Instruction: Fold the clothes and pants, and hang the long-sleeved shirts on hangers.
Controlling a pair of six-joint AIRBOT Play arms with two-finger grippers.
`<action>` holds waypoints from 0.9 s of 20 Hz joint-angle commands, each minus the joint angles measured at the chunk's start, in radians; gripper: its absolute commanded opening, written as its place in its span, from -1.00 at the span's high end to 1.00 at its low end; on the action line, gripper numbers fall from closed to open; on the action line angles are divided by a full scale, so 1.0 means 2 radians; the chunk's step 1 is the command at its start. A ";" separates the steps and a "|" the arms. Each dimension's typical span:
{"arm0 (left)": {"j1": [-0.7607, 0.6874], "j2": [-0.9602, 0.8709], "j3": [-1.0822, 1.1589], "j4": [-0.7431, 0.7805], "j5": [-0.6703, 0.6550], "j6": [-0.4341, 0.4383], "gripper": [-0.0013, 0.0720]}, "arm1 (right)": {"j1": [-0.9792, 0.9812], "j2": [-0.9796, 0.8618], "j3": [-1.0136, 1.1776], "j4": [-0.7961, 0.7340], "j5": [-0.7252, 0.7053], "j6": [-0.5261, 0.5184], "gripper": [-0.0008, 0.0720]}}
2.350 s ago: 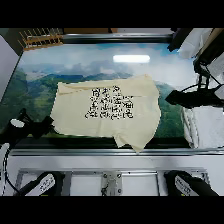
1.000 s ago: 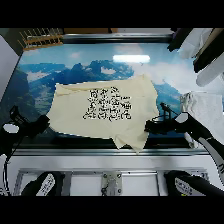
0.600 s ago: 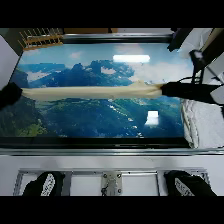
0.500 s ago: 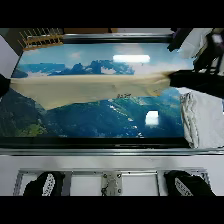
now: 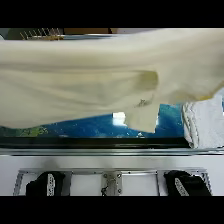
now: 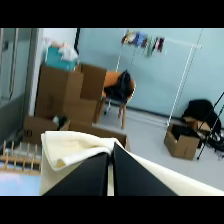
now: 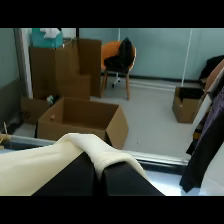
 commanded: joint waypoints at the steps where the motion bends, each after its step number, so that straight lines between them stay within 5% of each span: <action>1: 0.000 0.003 0.009 0.000 -0.004 -0.013 0.95 | 0.000 0.019 0.004 -0.019 0.032 0.053 0.95; 5: -0.001 -0.077 -0.048 -0.005 -0.076 -0.021 0.95 | 0.000 -0.063 0.004 -0.019 0.163 0.116 0.95; 10: -0.055 -0.263 -0.144 -0.001 -0.056 -0.016 0.95 | 0.001 -0.284 0.004 -0.012 0.268 0.123 0.95; 18: -0.127 -0.614 -0.022 -0.004 -0.007 -0.009 0.95 | 0.001 -0.541 0.014 -0.005 0.108 0.096 0.95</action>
